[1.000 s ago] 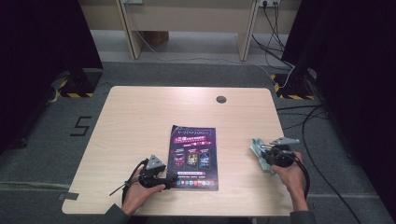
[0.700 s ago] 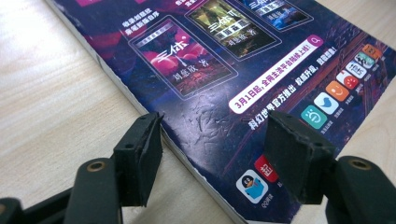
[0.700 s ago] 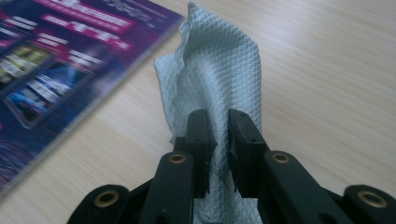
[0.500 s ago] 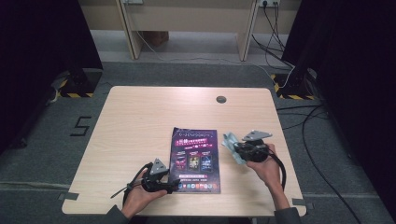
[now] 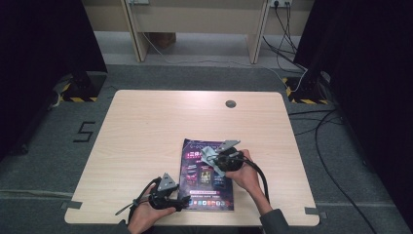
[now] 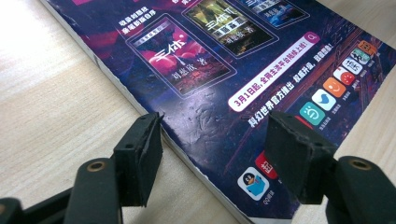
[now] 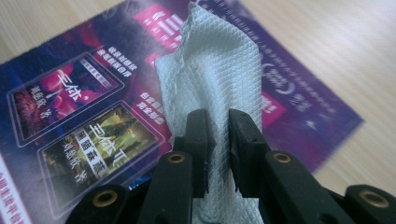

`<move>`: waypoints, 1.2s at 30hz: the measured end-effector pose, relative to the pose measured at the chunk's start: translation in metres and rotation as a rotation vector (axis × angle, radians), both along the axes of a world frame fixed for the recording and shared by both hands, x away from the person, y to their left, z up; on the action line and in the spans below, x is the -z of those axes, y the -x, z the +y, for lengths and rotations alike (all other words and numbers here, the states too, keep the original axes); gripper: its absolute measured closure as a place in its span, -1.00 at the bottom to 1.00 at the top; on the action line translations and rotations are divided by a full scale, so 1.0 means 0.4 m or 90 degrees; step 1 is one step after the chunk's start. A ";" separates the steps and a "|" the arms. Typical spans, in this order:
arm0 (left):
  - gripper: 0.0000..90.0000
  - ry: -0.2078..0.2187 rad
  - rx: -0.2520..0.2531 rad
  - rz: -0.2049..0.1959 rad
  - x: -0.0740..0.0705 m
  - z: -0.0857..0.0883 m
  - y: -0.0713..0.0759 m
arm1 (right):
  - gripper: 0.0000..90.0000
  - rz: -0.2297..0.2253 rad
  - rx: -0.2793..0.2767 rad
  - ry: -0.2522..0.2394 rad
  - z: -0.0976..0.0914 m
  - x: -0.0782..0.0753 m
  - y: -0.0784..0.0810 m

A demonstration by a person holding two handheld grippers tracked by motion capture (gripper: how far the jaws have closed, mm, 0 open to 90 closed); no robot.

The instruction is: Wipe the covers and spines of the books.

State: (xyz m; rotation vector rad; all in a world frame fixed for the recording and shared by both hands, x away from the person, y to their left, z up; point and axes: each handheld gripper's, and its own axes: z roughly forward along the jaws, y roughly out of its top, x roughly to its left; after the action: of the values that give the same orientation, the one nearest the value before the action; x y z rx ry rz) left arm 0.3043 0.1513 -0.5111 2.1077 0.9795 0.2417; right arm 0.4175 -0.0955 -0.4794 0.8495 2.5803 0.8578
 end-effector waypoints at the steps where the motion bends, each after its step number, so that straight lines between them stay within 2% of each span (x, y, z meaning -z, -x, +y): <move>1: -0.20 0.000 0.000 0.000 0.000 0.000 0.000 | 0.75 -0.001 -0.001 0.014 0.008 0.010 -0.005; 2: -0.20 0.000 0.000 0.000 0.000 0.000 0.000 | 0.74 -0.003 0.001 0.027 0.013 0.018 -0.010; 4: -0.20 -0.001 0.001 -0.001 0.000 0.000 0.000 | 0.75 -0.009 0.011 0.023 0.011 0.020 -0.022; 6: -0.21 -0.001 0.003 0.001 0.000 0.000 -0.001 | 0.74 -0.026 0.028 0.045 0.003 0.020 -0.037; 7: -0.21 -0.001 0.004 0.002 0.000 0.001 -0.002 | 0.74 -0.034 0.038 0.046 -0.004 0.022 -0.046; 9: -0.21 0.002 0.004 0.002 0.001 0.002 -0.002 | 0.74 -0.028 0.058 0.023 -0.021 0.025 -0.064; 11: -0.21 -0.002 0.005 0.000 0.000 0.001 -0.001 | 0.74 -0.036 0.080 0.027 -0.041 0.026 -0.086; 22: -0.21 -0.001 0.008 -0.002 0.001 0.002 -0.002 | 0.72 -0.049 0.119 0.027 -0.073 0.029 -0.142; 30: -0.21 0.000 0.008 -0.001 0.001 0.003 -0.002 | 0.73 -0.054 0.112 0.040 -0.058 0.027 -0.138; 36: -0.21 0.001 0.007 0.000 0.002 0.003 -0.002 | 0.73 -0.044 0.073 0.037 -0.009 0.026 -0.130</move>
State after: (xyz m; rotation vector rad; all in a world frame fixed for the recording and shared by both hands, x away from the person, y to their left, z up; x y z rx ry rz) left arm 0.3051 0.1526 -0.5118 2.1105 0.9667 0.2356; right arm 0.4697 -0.0990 -0.4899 0.9240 2.4586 0.7618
